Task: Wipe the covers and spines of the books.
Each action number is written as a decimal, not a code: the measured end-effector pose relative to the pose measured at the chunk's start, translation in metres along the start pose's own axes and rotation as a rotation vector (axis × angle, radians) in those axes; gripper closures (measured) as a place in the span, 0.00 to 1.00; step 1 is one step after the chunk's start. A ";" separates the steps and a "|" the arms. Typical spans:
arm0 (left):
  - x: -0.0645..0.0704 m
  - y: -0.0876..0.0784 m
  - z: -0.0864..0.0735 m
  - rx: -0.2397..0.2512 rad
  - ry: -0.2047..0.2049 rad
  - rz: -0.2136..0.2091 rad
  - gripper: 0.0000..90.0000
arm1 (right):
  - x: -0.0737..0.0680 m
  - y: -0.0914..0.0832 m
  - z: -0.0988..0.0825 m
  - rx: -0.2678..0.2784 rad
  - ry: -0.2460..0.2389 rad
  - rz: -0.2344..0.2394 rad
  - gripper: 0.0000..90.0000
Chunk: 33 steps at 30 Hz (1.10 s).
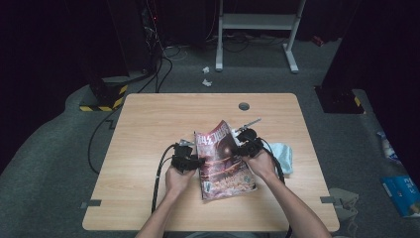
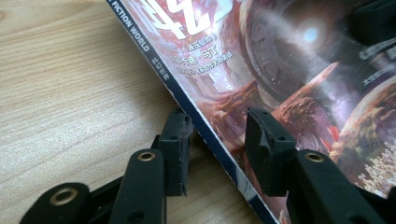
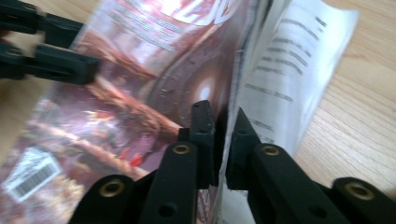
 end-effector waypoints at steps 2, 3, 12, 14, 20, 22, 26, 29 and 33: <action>0.000 0.000 0.000 -0.002 0.004 0.004 0.68 | 0.002 0.003 -0.002 -0.002 -0.006 -0.027 0.86; 0.000 0.000 0.000 -0.003 0.003 0.005 0.68 | 0.003 0.003 -0.003 -0.008 -0.006 -0.038 0.84; 0.000 0.000 0.000 -0.006 0.000 0.008 0.68 | 0.022 -0.003 -0.018 -0.025 0.037 -0.111 0.73; 0.001 0.000 0.000 -0.006 0.001 0.010 0.68 | 0.028 -0.006 -0.023 -0.022 0.041 -0.123 0.74; 0.001 0.000 0.000 -0.009 -0.006 0.013 0.68 | 0.039 -0.013 -0.027 -0.021 0.053 -0.171 0.92; 0.001 0.000 0.000 -0.009 -0.012 0.013 0.67 | 0.038 -0.008 -0.028 -0.045 0.041 -0.189 0.95; 0.000 0.000 0.000 -0.014 -0.023 0.011 0.65 | 0.035 0.007 -0.029 -0.099 0.021 -0.204 0.99; -0.002 0.001 0.000 -0.017 -0.022 0.011 0.62 | 0.034 0.011 -0.030 -0.111 0.015 -0.211 0.99; -0.001 0.003 -0.001 -0.017 -0.018 0.016 0.58 | 0.032 0.011 -0.030 -0.115 0.015 -0.209 1.00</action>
Point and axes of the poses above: each handheld gripper's, and its own axes: y roughly forward along the jaws, z roughly out of its top, x roughly to its right, the point moved 3 cm from there along y, roughly forward along the jaws, and after that the axes turned 6 degrees about x, right-handed, at the moved point
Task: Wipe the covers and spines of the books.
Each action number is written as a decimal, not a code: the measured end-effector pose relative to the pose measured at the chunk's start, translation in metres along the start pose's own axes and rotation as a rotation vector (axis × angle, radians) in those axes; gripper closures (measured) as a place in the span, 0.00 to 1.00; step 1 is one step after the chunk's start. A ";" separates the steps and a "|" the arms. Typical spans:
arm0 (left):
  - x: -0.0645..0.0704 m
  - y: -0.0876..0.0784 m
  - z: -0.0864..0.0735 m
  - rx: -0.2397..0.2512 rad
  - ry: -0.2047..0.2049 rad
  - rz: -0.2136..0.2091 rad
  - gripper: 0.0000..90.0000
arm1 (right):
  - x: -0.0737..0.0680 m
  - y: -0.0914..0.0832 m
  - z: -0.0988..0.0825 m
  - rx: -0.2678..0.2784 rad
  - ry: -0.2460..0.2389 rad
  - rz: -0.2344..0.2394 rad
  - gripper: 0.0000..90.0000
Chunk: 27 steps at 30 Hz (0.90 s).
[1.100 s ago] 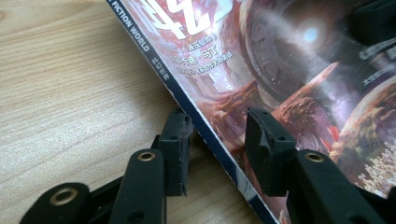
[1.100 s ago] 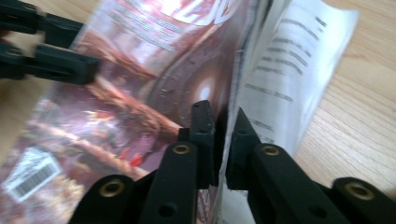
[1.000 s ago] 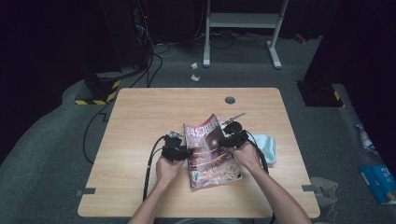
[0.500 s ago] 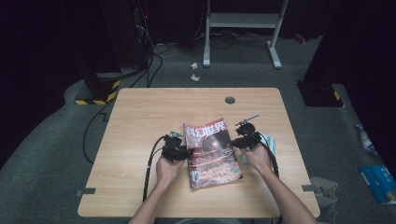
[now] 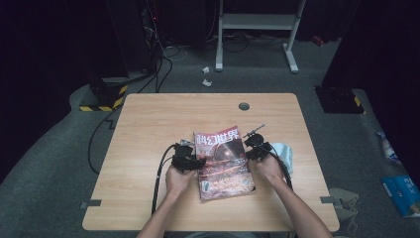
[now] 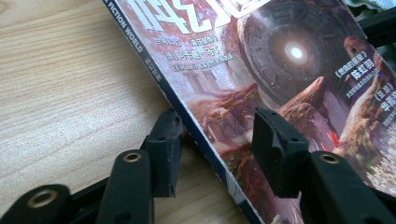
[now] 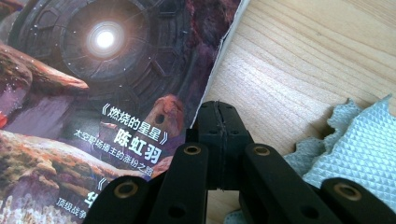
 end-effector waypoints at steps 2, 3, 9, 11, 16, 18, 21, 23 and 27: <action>-0.001 0.000 0.000 0.000 -0.003 -0.004 0.57 | 0.000 0.000 0.000 0.001 -0.009 0.001 1.00; -0.001 0.000 0.000 -0.001 -0.009 -0.008 0.57 | -0.002 0.000 0.000 0.007 -0.009 0.012 1.00; -0.001 0.000 0.001 0.000 -0.016 -0.013 0.60 | -0.014 0.002 0.002 0.010 -0.042 0.016 1.00; -0.003 -0.002 0.001 0.001 -0.027 -0.014 0.65 | -0.015 0.002 0.002 0.009 -0.023 0.031 1.00; -0.003 -0.006 0.003 -0.004 -0.049 -0.016 0.75 | -0.014 0.002 0.001 0.030 -0.042 0.044 0.97; -0.003 -0.007 0.004 -0.009 -0.071 -0.022 0.77 | -0.012 0.002 -0.001 0.046 -0.033 0.051 0.93; -0.004 -0.007 0.004 -0.012 -0.089 -0.025 0.79 | -0.009 0.000 -0.005 0.066 -0.012 0.068 0.86; -0.004 -0.008 0.005 -0.010 -0.094 -0.024 0.80 | -0.008 -0.004 -0.008 0.081 -0.007 0.068 0.82; -0.003 -0.008 0.005 -0.009 -0.119 -0.030 0.82 | -0.004 -0.017 -0.013 0.138 -0.012 0.043 0.79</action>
Point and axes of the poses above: each handheld gripper's, and its own axes: y roughly forward along the jaws, z roughly out of its top, x roughly to its right, the point moved 3 cm from there along y, roughly forward along the jaws, and after that the axes turned 6 degrees about x, right-handed, at the moved point
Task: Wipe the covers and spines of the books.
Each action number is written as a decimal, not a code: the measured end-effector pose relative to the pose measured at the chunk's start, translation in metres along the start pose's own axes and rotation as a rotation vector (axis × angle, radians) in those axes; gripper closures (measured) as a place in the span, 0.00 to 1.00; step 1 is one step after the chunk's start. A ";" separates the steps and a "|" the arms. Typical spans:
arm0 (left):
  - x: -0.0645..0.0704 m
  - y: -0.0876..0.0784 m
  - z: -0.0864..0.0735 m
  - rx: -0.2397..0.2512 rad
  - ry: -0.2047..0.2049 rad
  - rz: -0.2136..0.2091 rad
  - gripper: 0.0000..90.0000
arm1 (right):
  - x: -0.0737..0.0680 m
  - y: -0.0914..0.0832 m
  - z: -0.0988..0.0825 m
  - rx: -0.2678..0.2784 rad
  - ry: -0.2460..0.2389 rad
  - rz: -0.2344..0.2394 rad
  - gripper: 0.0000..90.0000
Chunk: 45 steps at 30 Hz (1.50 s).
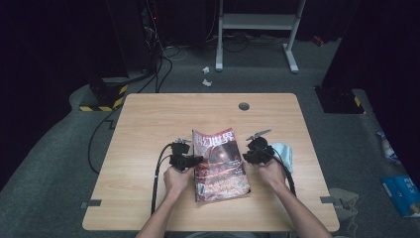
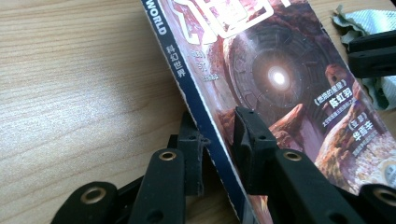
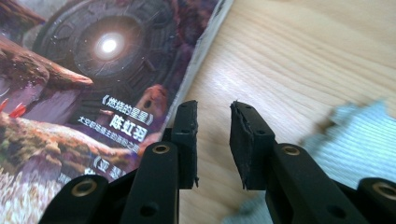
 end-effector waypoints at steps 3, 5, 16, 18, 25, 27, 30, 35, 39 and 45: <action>-0.001 -0.001 0.001 0.001 -0.004 -0.002 0.83 | 0.005 -0.009 -0.006 0.040 0.002 -0.028 0.77; -0.001 -0.002 0.001 0.001 -0.004 0.000 0.83 | 0.008 -0.011 -0.009 0.045 0.002 -0.037 0.76; -0.001 -0.008 0.007 0.004 -0.006 0.001 0.87 | 0.033 -0.021 -0.039 0.108 0.067 -0.125 0.64; -0.001 -0.009 0.009 0.005 -0.003 0.001 0.88 | 0.035 -0.018 -0.045 0.106 0.073 -0.133 0.61; -0.005 -0.017 0.011 0.001 -0.016 -0.007 0.92 | 0.035 -0.015 -0.059 0.193 0.095 -0.147 0.55; -0.006 -0.019 0.012 0.003 -0.019 -0.010 0.93 | 0.035 -0.014 -0.060 0.208 0.099 -0.148 0.55; -0.007 -0.021 0.013 -0.007 -0.010 -0.006 0.93 | 0.035 -0.014 -0.064 0.238 0.095 -0.153 0.55; -0.006 -0.027 0.018 -0.015 0.012 -0.008 0.93 | 0.034 -0.013 -0.069 0.292 0.083 -0.162 0.54; -0.008 -0.033 0.021 -0.018 0.009 -0.024 0.93 | 0.034 -0.013 -0.074 0.332 0.084 -0.160 0.54; -0.014 -0.040 0.022 -0.026 -0.006 -0.025 0.93 | 0.035 -0.013 -0.075 0.336 0.085 -0.156 0.54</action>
Point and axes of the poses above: each handheld gripper's, and its own axes: y roughly forward along the jaws, z roughly out of its top, x roughly to its right, the point moved 3 cm from there along y, roughly forward along the jaws, and after that the axes turned 6 degrees about x, right-handed, at the moved point
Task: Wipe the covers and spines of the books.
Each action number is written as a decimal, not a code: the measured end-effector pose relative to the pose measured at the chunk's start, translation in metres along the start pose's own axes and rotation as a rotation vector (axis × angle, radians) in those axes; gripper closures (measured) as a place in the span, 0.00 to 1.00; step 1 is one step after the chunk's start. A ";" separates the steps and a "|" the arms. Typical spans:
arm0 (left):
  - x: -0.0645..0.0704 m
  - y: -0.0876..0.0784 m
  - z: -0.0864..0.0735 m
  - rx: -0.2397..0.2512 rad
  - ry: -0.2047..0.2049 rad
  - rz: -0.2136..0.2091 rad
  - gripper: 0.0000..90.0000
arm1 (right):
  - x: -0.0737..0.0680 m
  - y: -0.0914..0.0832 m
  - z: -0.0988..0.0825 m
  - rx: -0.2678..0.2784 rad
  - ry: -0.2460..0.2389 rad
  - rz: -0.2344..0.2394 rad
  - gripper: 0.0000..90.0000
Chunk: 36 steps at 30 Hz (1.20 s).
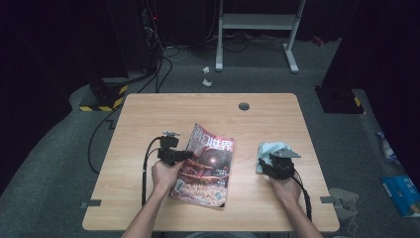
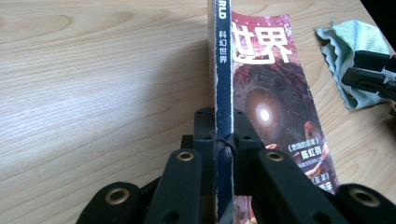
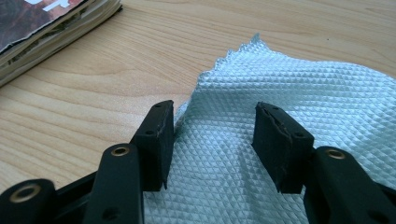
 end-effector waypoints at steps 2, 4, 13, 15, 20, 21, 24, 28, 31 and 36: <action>-0.002 -0.005 0.002 -0.010 0.010 0.010 0.93 | 0.000 0.000 0.000 0.000 0.005 0.003 0.54; -0.001 -0.009 0.006 -0.011 0.019 0.016 0.93 | 0.000 0.000 0.000 0.000 0.004 0.003 0.54; -0.002 -0.022 0.018 -0.019 0.023 0.018 0.93 | 0.001 0.000 -0.001 0.008 0.001 0.010 0.54; -0.003 -0.025 0.021 -0.024 0.025 0.022 0.93 | 0.001 0.000 -0.001 0.010 0.002 0.010 0.54; -0.005 -0.034 0.028 -0.035 0.040 0.043 0.93 | 0.001 0.000 -0.001 0.010 0.003 0.010 0.54; -0.006 -0.036 0.030 -0.036 0.038 0.047 0.93 | 0.001 0.000 -0.001 0.011 0.005 0.010 0.54; -0.007 -0.041 0.033 -0.039 0.044 0.058 0.93 | 0.001 0.000 -0.001 0.011 0.004 0.010 0.54; -0.012 -0.054 0.041 -0.040 0.040 0.084 0.93 | 0.001 -0.001 -0.001 0.011 0.007 0.011 0.54; -0.015 -0.062 0.047 -0.042 0.040 0.101 0.93 | 0.001 -0.001 -0.002 0.012 0.004 0.012 0.54; -0.019 -0.075 0.058 -0.048 0.046 0.136 0.93 | 0.001 -0.001 -0.002 0.014 0.000 0.013 0.54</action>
Point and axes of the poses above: each handheld gripper's, and its own axes: y roughly forward along the jaws, z roughly out of its top, x roughly to its right, the point moved 3 cm from there along y, roughly forward along the jaws, and after that the axes turned 6 degrees about x, right-handed, at the moved point
